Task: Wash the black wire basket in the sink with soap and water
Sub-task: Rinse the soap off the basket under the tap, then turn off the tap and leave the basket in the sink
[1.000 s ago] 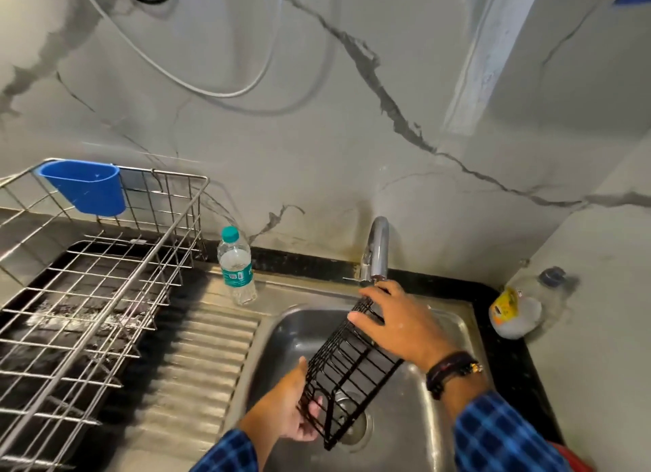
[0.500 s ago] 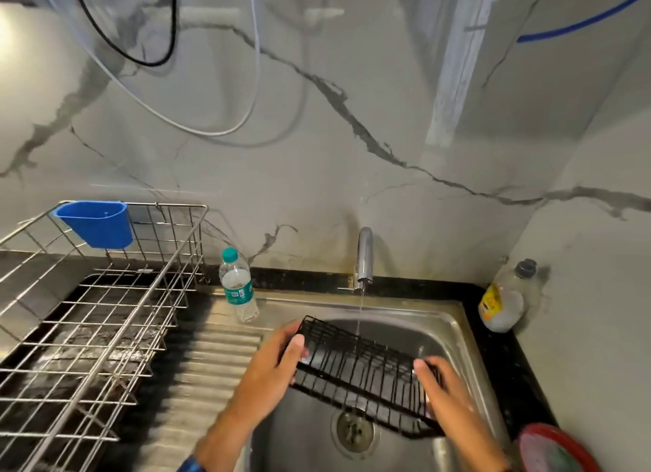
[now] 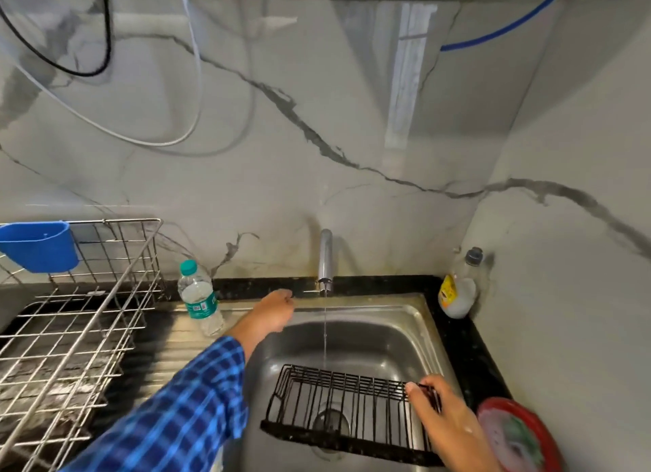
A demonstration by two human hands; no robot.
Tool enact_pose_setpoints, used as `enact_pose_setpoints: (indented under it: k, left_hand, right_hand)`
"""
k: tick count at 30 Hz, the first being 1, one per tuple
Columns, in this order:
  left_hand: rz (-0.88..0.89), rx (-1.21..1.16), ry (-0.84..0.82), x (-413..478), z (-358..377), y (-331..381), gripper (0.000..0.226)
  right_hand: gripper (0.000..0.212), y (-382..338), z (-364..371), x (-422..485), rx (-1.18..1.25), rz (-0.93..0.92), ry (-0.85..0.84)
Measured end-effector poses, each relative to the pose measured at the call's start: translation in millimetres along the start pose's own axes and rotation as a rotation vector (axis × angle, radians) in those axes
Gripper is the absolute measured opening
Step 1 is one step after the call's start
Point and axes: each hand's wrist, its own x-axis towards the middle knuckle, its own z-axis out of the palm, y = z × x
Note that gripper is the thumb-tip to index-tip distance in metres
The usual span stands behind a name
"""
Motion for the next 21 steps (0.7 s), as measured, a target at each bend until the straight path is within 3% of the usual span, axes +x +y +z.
enact_pose_setpoints:
  k: [3,6,16,21]
  left_hand:
    - [-0.208,-0.371,-0.049,30.5,14.4,7.1,0.032]
    - [-0.245,-0.497,-0.081,57.1,23.9,3.0,0.034]
    - [-0.183,-0.722,-0.096,53.8,18.9,15.4,0.031]
    - [-0.081,-0.618,-0.136,54.8,24.7,21.2,0.029]
  right_hand:
    - [0.016,5.8,4.7,0.4,-0.021,0.029,-0.037]
    - [0.019,15.6,9.9,3.6,-0.049,0.045,-0.067]
    - [0.026,16.3,26.8,12.6,-0.1,0.048,-0.138]
    - [0.024,8.4,28.2,12.6,-0.091,0.049,-0.162]
